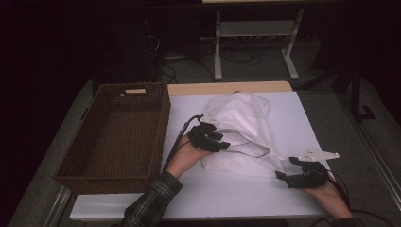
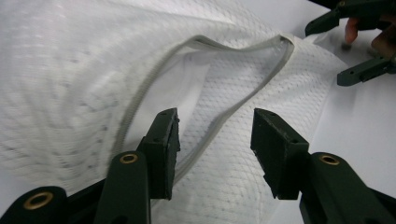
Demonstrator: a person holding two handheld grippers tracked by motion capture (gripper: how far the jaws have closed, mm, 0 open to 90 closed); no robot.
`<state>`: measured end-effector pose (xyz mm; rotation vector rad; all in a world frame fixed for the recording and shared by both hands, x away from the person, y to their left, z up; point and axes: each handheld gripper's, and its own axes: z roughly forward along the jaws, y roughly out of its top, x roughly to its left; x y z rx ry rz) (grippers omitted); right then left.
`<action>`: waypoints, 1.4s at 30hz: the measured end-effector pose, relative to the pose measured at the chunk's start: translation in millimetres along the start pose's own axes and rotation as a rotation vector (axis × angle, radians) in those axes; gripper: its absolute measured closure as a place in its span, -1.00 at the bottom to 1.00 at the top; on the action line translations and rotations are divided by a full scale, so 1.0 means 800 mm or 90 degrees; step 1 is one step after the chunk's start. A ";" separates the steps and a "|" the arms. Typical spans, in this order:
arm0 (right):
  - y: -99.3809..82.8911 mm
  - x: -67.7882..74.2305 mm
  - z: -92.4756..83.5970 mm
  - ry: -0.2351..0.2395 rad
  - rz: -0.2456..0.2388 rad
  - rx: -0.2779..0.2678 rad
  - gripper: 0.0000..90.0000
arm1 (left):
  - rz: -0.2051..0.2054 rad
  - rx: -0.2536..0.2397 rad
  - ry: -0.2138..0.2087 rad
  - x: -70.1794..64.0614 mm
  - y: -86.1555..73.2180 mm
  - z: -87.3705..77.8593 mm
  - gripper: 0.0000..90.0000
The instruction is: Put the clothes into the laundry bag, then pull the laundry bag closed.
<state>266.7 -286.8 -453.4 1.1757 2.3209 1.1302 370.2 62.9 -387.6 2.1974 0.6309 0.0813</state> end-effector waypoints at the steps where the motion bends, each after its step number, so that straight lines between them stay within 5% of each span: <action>1: 0.000 0.000 0.000 -0.002 0.001 0.001 -0.61 | -0.003 -0.005 0.002 0.001 0.001 -0.002 0.14; 16: -0.002 -0.004 0.001 0.000 0.004 0.000 -0.61 | -0.002 -0.036 0.036 0.018 0.021 -0.010 0.14; 35: -0.001 -0.005 0.001 0.004 0.007 -0.001 -0.59 | 0.002 0.008 0.086 0.033 0.015 0.014 0.20; 42: -0.001 -0.005 0.001 0.004 0.006 0.002 -0.57 | 0.000 0.008 0.084 0.034 0.014 0.015 0.80</action>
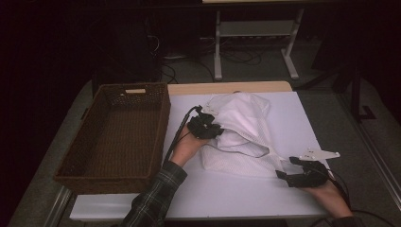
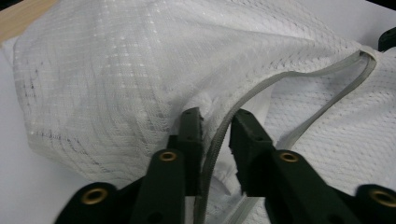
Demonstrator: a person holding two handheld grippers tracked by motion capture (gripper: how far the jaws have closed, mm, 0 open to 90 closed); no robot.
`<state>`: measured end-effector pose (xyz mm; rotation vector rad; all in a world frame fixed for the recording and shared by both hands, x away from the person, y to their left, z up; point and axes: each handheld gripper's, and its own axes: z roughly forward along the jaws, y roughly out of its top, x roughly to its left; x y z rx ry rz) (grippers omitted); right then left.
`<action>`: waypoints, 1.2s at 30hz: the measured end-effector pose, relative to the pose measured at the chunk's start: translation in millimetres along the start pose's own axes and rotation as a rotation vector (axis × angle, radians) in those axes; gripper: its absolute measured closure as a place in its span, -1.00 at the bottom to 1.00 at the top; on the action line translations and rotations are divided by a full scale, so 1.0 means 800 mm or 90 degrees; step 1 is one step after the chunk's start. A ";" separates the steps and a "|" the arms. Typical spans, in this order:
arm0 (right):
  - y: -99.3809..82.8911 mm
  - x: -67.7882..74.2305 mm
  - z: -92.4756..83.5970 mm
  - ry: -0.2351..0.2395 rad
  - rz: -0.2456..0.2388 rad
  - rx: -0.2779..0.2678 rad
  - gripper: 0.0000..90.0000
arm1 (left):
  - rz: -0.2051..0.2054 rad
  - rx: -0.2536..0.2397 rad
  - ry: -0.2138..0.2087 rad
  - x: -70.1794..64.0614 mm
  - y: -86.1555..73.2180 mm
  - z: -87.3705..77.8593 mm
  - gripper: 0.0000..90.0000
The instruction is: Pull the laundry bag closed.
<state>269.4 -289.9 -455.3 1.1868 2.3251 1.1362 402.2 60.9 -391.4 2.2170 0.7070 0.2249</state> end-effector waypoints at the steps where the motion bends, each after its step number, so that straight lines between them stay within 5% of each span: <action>1: 0.000 0.000 0.000 0.000 -0.001 0.001 -0.57 | 0.001 0.004 -0.008 -0.001 0.000 -0.001 0.80; 2: 0.000 0.000 0.000 -0.001 0.000 0.000 -0.57 | 0.002 0.004 -0.011 -0.001 0.000 -0.002 0.95; 20: 0.002 0.002 0.001 0.004 0.001 -0.001 -0.58 | 0.027 -0.031 -0.038 -0.037 -0.007 -0.047 0.97; 34: 0.003 0.002 0.002 0.004 0.001 -0.002 -0.58 | 0.056 0.012 -0.074 -0.066 -0.031 -0.039 0.97; 36: 0.003 0.003 0.001 0.004 0.002 -0.003 -0.58 | 0.060 0.039 -0.086 -0.070 -0.045 -0.026 0.97</action>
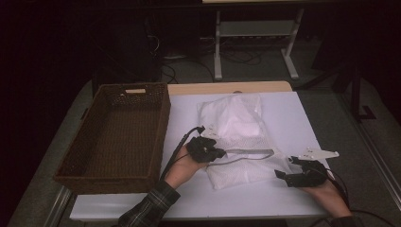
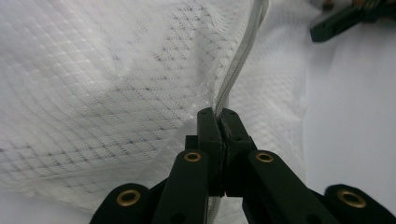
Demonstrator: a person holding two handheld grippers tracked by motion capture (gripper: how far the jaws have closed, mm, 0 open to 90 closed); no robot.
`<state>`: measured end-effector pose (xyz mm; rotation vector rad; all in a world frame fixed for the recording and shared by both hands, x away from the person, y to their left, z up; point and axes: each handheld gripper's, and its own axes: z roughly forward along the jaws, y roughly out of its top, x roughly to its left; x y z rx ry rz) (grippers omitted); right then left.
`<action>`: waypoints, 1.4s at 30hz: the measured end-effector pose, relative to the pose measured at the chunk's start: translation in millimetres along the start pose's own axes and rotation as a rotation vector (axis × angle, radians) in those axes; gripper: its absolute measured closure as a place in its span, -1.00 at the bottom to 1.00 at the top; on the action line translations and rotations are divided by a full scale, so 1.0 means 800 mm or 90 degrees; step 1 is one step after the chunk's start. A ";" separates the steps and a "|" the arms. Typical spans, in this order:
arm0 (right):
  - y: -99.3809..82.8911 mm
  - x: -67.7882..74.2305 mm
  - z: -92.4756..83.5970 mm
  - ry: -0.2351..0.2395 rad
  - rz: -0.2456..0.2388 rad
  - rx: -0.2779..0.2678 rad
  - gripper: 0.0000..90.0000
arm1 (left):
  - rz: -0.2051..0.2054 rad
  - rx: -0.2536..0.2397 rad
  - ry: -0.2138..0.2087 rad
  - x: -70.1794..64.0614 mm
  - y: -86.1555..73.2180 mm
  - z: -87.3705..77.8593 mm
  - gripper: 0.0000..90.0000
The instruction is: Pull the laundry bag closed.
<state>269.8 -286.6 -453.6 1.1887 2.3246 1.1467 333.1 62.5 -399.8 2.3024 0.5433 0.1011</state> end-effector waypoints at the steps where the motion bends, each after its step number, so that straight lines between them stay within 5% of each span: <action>1: 0.000 0.000 0.000 0.000 -0.001 0.000 -0.58 | -0.004 0.005 -0.003 0.000 -0.003 0.004 0.97; 7: 0.000 0.000 -0.001 -0.001 -0.001 -0.001 -0.59 | 0.002 0.048 -0.005 0.003 -0.014 0.029 0.97; 17: 0.000 -0.001 -0.001 -0.001 -0.002 -0.003 -0.59 | 0.000 0.061 -0.010 0.009 -0.021 0.044 0.91; 18: 0.000 -0.001 -0.002 0.000 -0.002 -0.007 -0.59 | -0.015 0.043 -0.024 0.012 -0.024 0.041 0.58; 22: 0.000 -0.001 -0.002 0.002 -0.003 -0.008 -0.59 | -0.022 0.037 -0.031 0.012 -0.024 0.039 0.42; 23: 0.000 -0.001 -0.002 0.002 -0.003 -0.008 -0.59 | -0.031 0.015 -0.040 0.012 -0.024 0.031 0.42; 26: 0.001 -0.001 -0.003 0.003 -0.006 -0.014 -0.59 | -0.031 -0.002 -0.030 0.008 -0.025 0.020 -0.02; 34: 0.008 0.001 -0.007 0.008 -0.012 -0.025 -0.59 | -0.046 -0.035 -0.020 0.000 -0.038 0.000 -0.38; 42: 0.019 0.005 -0.007 0.023 -0.029 -0.033 -0.59 | -0.063 -0.050 0.024 -0.011 -0.067 -0.020 -0.65</action>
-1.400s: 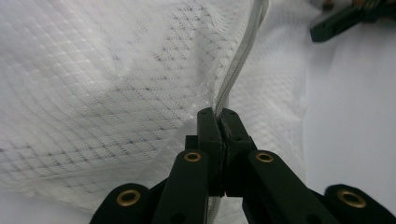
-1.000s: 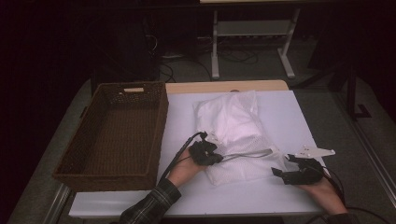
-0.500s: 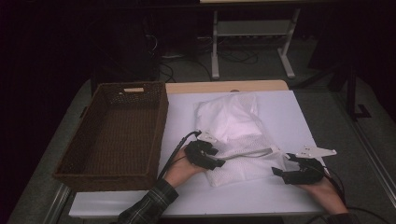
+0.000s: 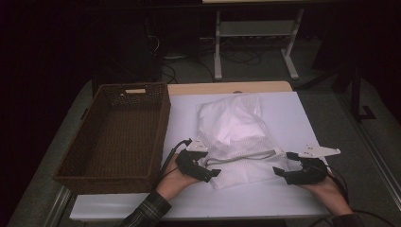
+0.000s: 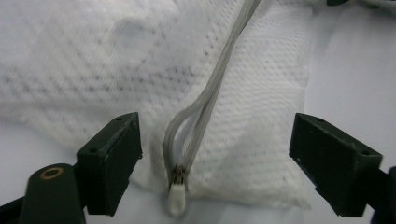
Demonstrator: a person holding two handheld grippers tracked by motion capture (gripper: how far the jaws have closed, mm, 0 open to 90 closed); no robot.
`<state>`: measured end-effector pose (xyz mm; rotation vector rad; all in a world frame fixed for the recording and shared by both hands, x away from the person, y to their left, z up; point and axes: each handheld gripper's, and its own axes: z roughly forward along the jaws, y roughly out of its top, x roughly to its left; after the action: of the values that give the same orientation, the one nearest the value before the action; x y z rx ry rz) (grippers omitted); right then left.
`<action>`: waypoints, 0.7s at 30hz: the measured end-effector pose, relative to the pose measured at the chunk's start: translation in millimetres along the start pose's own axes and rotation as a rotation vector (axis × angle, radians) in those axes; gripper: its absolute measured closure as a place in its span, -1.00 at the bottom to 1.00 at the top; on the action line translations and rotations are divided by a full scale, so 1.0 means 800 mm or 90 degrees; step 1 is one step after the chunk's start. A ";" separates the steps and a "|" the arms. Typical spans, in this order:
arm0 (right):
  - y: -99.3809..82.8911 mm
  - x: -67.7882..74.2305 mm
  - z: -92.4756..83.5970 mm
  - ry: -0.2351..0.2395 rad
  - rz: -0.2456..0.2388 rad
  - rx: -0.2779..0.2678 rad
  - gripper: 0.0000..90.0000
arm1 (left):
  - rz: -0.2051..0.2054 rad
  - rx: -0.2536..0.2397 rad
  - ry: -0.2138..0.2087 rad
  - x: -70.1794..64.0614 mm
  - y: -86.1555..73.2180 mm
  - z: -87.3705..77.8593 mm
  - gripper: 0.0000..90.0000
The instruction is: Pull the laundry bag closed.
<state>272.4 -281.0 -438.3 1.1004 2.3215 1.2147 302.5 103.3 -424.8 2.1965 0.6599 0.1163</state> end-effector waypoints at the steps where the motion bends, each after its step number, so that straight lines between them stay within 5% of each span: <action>1: 0.003 0.001 0.001 0.004 -0.006 0.000 -0.59 | -0.002 0.001 0.001 -0.001 -0.006 -0.005 -0.69; 21: 0.037 0.028 0.027 0.068 -0.056 -0.012 -0.59 | -0.017 -0.018 0.027 -0.019 -0.056 -0.036 -0.71</action>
<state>284.0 -241.6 -425.5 0.9381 2.4037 1.2898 262.5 139.0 -436.8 2.1632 0.7066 0.1582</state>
